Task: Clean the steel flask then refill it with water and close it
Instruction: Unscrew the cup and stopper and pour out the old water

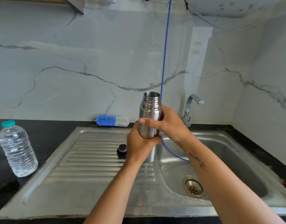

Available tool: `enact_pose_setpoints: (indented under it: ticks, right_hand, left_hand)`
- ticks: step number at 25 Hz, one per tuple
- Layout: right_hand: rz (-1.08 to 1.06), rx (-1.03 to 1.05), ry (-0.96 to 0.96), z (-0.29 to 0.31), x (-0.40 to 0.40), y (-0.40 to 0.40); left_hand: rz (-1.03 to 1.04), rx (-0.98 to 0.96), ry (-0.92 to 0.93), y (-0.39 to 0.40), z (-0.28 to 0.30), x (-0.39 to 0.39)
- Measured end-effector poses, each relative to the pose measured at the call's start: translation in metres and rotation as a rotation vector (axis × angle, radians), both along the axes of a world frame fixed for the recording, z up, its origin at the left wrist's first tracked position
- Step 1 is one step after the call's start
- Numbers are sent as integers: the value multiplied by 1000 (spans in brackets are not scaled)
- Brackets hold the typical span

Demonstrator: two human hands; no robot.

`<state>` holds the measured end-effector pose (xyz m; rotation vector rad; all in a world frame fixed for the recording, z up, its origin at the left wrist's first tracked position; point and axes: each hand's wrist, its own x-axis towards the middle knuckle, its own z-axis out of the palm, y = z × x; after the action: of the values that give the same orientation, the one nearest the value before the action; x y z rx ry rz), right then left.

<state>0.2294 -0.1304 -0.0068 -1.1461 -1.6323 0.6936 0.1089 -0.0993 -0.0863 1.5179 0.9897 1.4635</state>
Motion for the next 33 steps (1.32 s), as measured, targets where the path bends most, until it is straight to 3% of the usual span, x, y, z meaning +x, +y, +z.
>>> enact_pose_setpoints:
  ticks: [5,9,13,15,17,27,33]
  right_hand:
    - [-160,33,15,-9,59,-11]
    - [-239,39,-22,-29,93,-6]
    - [-341,17,-59,-65,124,4]
    - [-371,-6,-154,-87,140,10]
    - [-390,-46,-293,-107,156,16]
    - [-384,-236,-667,-168,188,28]
    - [-420,-228,-880,-179,183,33]
  left_hand:
    - [-199,12,72,-4,0,61]
    - [-280,-2,269,7,-15,73]
    - [-284,97,669,22,-54,47]
    - [-356,266,989,24,-70,37]
    - [-436,449,1172,25,-81,35]
    - [-545,499,1206,31,-102,34]
    - [-561,469,1210,31,-99,32]
